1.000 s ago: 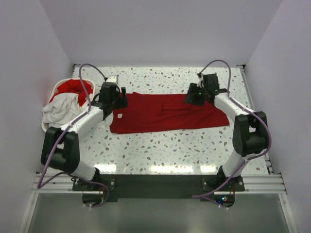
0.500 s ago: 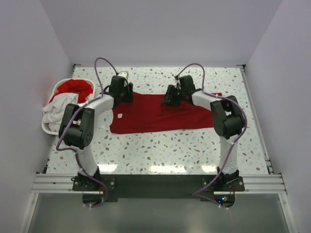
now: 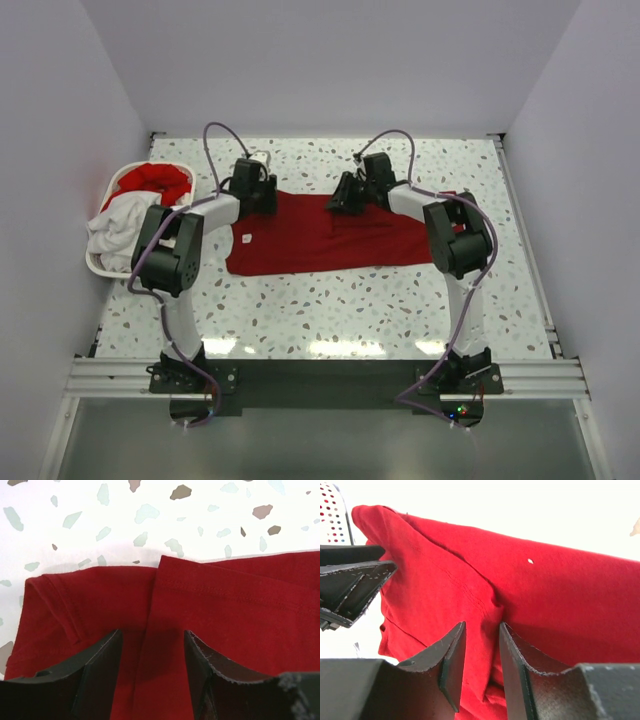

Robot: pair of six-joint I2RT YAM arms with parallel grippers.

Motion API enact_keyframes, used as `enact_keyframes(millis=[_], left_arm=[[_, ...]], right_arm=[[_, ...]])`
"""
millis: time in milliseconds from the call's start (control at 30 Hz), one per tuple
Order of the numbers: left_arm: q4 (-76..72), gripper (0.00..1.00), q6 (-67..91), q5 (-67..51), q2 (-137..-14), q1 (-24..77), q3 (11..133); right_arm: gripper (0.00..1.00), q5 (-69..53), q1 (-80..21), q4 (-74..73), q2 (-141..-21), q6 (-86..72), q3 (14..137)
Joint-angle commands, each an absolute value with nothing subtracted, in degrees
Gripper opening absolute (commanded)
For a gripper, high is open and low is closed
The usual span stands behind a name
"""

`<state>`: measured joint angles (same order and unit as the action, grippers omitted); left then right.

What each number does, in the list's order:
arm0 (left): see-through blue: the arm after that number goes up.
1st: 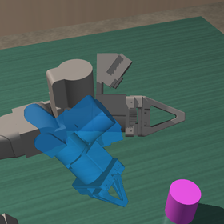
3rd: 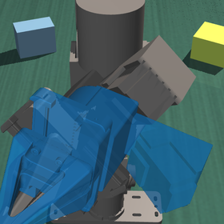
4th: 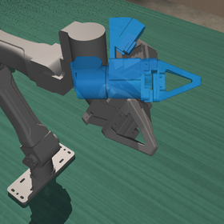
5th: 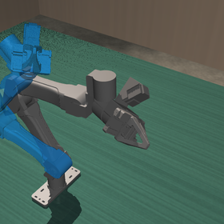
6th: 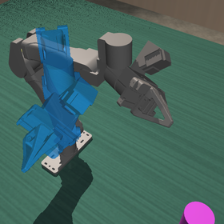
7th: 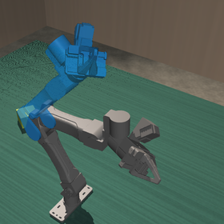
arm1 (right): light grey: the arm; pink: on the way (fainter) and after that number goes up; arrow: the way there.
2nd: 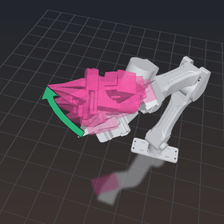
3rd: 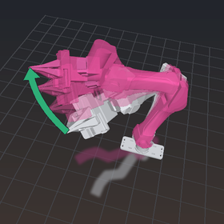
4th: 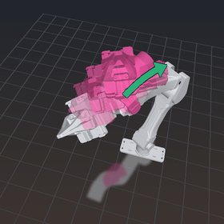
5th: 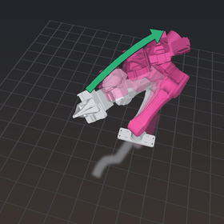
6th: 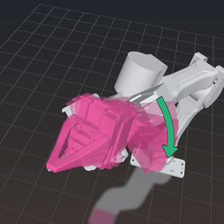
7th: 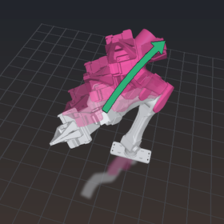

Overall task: Fold and stack the t-shirts
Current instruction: Fold the tshirt

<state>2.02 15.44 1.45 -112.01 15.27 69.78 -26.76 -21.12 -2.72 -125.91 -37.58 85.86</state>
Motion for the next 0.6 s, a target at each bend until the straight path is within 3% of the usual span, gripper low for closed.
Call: enact_keyframes(millis=[0, 333, 533, 567], left_arm=[[-1.23, 0.55, 15.20, -1.04, -112.76, 14.85, 72.77], [-1.41, 0.50, 16.00, -3.25, -115.22, 14.85, 73.83], [-1.93, 0.38, 15.82, -3.08, -114.96, 14.85, 73.57], [-2.02, 0.31, 15.82, -2.99, -114.96, 14.85, 73.56]], right_arm=[[0.36, -29.00, -21.71, 1.13, -127.17, -39.19, 88.59], [0.29, -29.44, -21.88, 1.32, -128.67, -39.64, 89.65], [0.10, -29.79, -22.06, 1.23, -128.15, -39.20, 90.35], [0.07, -29.97, -21.97, 1.23, -128.06, -39.11, 90.53]])
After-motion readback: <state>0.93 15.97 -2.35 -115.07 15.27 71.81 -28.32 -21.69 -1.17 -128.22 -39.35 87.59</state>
